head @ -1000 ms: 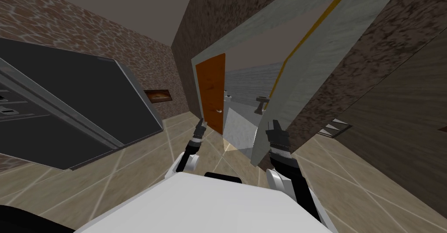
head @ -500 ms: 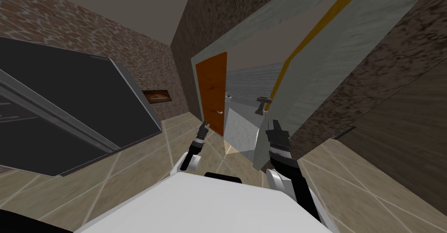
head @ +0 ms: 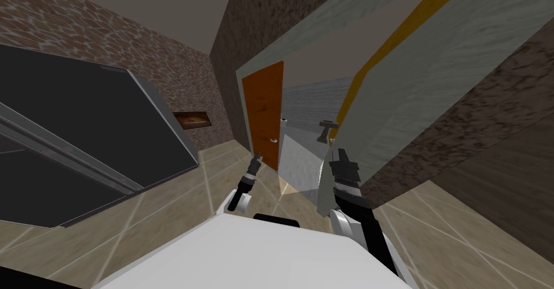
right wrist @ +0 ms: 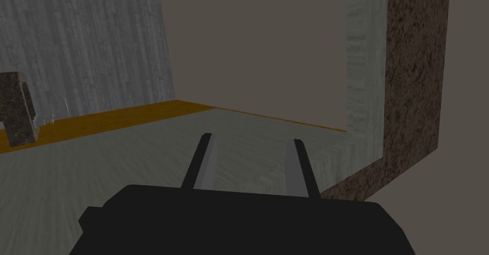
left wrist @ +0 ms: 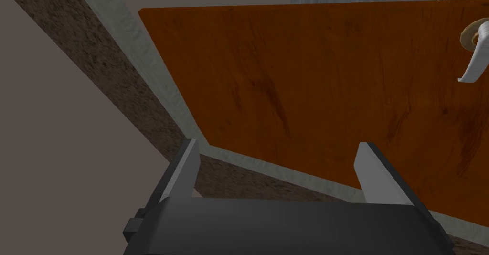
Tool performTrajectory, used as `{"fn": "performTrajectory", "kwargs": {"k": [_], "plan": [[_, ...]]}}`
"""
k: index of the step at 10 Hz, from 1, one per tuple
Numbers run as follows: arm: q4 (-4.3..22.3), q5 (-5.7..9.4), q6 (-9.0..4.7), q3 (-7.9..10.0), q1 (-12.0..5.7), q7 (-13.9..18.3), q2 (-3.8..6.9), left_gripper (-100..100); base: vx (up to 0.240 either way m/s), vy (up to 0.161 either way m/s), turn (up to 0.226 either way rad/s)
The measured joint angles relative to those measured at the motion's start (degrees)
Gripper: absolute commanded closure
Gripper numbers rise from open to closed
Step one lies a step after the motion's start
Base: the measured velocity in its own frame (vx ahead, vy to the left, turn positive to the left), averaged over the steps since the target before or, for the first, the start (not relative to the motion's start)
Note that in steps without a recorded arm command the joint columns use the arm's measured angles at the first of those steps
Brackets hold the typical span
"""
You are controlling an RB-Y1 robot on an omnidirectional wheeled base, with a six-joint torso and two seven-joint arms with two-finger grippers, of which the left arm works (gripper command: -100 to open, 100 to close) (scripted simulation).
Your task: Push the door open
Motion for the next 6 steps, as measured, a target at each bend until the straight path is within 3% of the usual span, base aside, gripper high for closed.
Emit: {"fn": "performTrajectory", "kwargs": {"k": [3,6], "plan": [[3.5,-0.47,-0.18,-0.98,-1.44,0.6,0.23,-100,0.093,0.067,-0.008],[8.4,-0.93,-1.42,-1.87,-3.15,1.1,0.22,-100,0.099,0.065,-0.006]]}}
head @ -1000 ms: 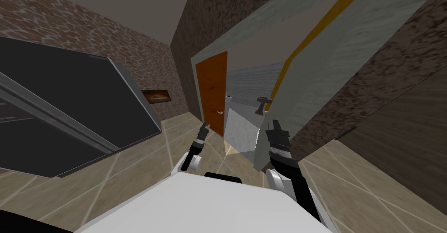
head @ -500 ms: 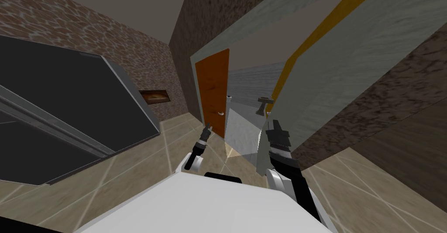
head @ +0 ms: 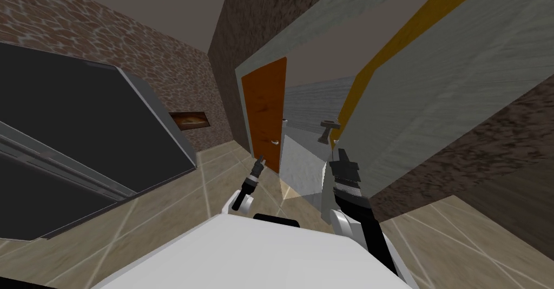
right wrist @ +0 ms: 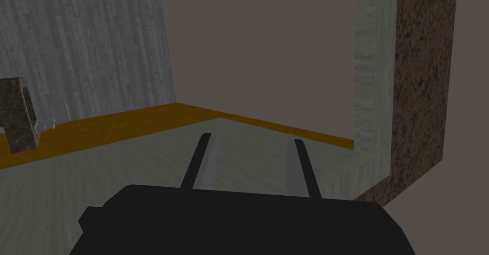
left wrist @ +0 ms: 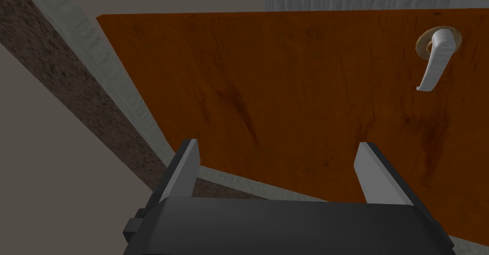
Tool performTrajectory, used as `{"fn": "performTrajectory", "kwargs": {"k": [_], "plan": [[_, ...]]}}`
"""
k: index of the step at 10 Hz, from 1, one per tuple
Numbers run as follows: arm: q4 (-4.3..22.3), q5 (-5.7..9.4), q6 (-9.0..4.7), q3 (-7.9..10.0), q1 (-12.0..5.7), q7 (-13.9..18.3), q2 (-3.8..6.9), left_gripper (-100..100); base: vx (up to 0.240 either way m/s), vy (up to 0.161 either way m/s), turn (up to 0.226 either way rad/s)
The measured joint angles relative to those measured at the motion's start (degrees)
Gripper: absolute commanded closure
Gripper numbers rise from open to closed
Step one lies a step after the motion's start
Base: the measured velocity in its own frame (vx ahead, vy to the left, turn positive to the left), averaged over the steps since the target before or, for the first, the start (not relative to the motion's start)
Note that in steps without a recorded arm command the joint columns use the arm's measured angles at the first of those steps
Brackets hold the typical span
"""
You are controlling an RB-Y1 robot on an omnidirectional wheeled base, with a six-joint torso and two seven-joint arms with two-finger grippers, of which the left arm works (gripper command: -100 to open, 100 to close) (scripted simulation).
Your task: Push the door open
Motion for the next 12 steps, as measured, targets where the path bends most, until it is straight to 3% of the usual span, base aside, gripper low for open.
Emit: {"fn": "performTrajectory", "kwargs": {"k": [12], "plan": [[14.1,-1.69,-2.01,-3.42,-5.38,2.0,0.02,-100,0.089,0.061,-0.006]]}}
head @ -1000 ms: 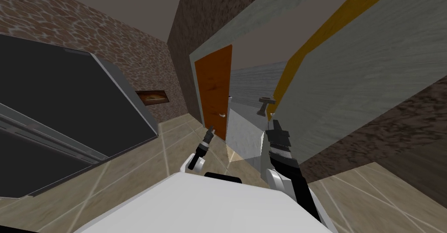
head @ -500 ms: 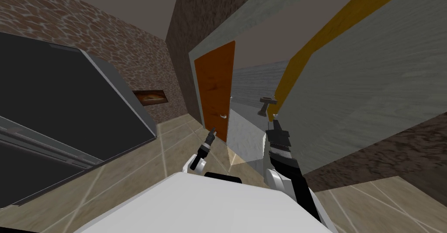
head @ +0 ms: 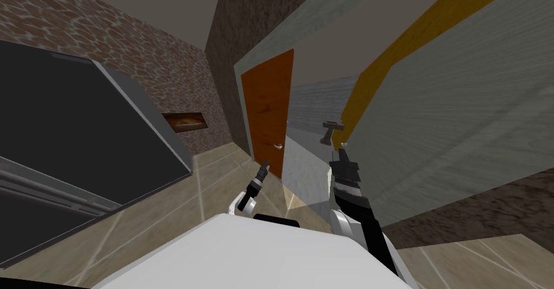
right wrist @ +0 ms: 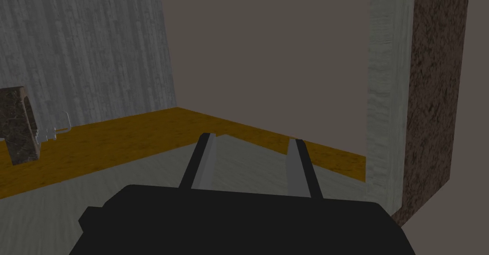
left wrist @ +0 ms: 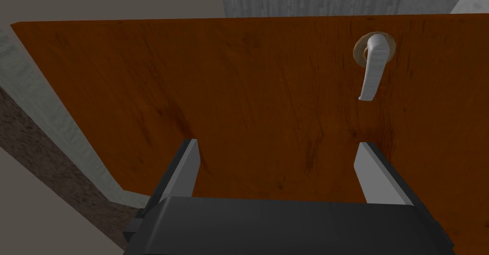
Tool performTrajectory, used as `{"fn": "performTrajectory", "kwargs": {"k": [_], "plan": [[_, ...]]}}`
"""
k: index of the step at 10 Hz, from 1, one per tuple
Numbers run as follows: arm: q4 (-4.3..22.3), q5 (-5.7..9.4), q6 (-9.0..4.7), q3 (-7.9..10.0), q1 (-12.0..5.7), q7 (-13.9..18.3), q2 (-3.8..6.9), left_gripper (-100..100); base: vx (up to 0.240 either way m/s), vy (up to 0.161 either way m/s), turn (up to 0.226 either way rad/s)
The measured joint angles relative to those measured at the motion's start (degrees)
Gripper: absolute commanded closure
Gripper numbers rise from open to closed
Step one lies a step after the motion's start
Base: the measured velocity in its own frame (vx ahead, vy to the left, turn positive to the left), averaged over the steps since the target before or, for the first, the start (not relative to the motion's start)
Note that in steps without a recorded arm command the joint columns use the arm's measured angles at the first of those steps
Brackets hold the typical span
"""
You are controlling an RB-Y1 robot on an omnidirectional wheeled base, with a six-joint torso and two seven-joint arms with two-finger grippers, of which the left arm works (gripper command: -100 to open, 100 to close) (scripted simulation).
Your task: Push the door open
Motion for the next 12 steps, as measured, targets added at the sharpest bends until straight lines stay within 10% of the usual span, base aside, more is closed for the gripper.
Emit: {"fn": "performTrajectory", "kwargs": {"k": [12], "plan": [[15.5,-1.81,-2.93,-3.60,-5.49,1.9,-0.76,-100,0.111,0.062,-0.006]]}}
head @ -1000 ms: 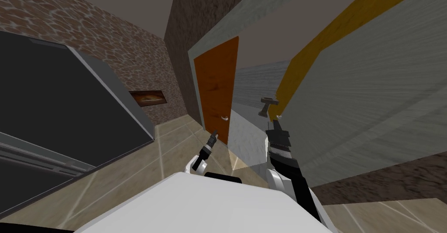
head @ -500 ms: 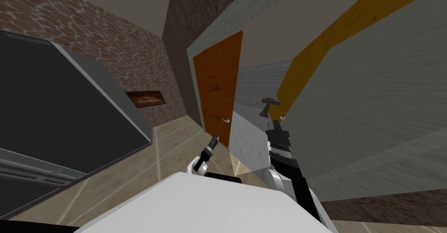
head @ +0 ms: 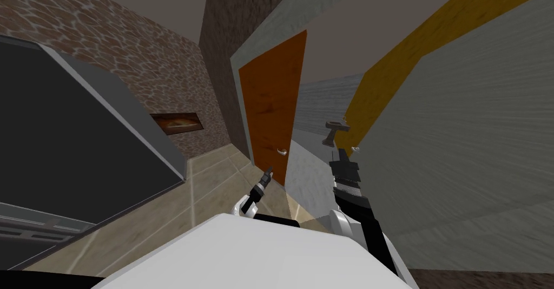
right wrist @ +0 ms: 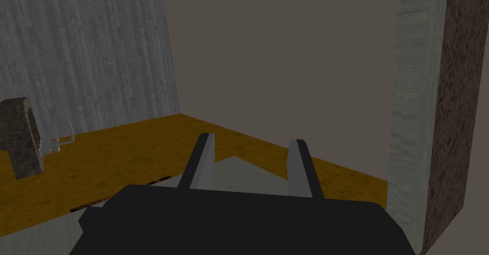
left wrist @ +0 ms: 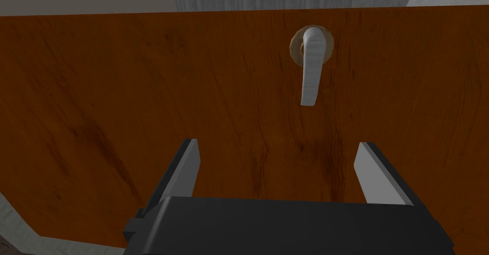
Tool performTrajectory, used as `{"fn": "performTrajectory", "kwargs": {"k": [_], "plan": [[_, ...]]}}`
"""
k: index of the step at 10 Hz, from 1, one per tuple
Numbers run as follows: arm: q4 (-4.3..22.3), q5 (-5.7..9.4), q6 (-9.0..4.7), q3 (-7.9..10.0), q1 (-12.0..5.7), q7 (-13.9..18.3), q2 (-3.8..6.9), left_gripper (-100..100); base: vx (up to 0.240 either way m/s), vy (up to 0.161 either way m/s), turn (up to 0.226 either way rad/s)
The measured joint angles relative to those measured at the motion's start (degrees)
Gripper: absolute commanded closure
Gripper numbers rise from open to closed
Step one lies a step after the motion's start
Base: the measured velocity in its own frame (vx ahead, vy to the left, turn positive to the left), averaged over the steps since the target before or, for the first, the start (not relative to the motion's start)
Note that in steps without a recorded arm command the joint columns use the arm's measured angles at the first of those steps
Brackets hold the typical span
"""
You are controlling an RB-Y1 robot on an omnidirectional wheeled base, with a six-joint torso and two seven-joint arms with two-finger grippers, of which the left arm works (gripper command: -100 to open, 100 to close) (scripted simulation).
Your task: Push the door open
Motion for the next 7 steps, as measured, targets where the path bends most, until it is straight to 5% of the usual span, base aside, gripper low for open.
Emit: {"fn": "performTrajectory", "kwargs": {"k": [7], "plan": [[9.9,-1.02,-2.07,-2.06,-3.64,1.1,-0.78,-100,0.162,0.071,-0.007]]}}
